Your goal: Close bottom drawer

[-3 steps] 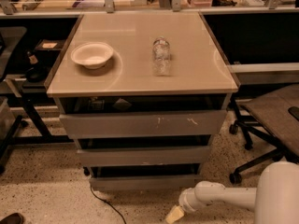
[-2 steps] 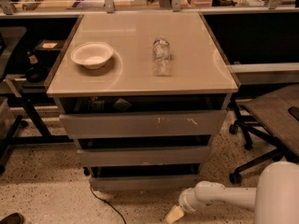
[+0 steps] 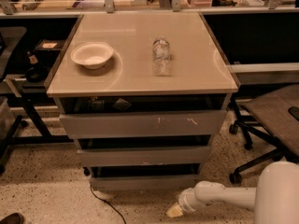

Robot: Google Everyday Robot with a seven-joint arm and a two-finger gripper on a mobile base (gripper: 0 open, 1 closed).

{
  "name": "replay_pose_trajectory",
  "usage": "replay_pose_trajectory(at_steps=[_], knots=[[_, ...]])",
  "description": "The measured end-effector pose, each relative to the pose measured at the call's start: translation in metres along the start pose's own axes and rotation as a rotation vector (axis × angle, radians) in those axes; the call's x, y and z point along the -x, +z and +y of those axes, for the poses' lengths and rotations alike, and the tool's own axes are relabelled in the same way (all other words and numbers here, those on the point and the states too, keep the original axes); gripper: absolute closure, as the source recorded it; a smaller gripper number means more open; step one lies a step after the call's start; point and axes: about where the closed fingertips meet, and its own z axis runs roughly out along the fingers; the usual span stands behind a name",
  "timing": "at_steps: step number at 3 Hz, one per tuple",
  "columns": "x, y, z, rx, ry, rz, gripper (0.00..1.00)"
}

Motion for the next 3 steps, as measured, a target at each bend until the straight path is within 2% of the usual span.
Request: replay_pose_trajectory(at_steps=[2,3], knots=[[0.0,0.0,0.0,0.0,0.0,0.0,0.83],[0.008,0.012,-0.015,-0.031,-0.008,-0.005,1.0]])
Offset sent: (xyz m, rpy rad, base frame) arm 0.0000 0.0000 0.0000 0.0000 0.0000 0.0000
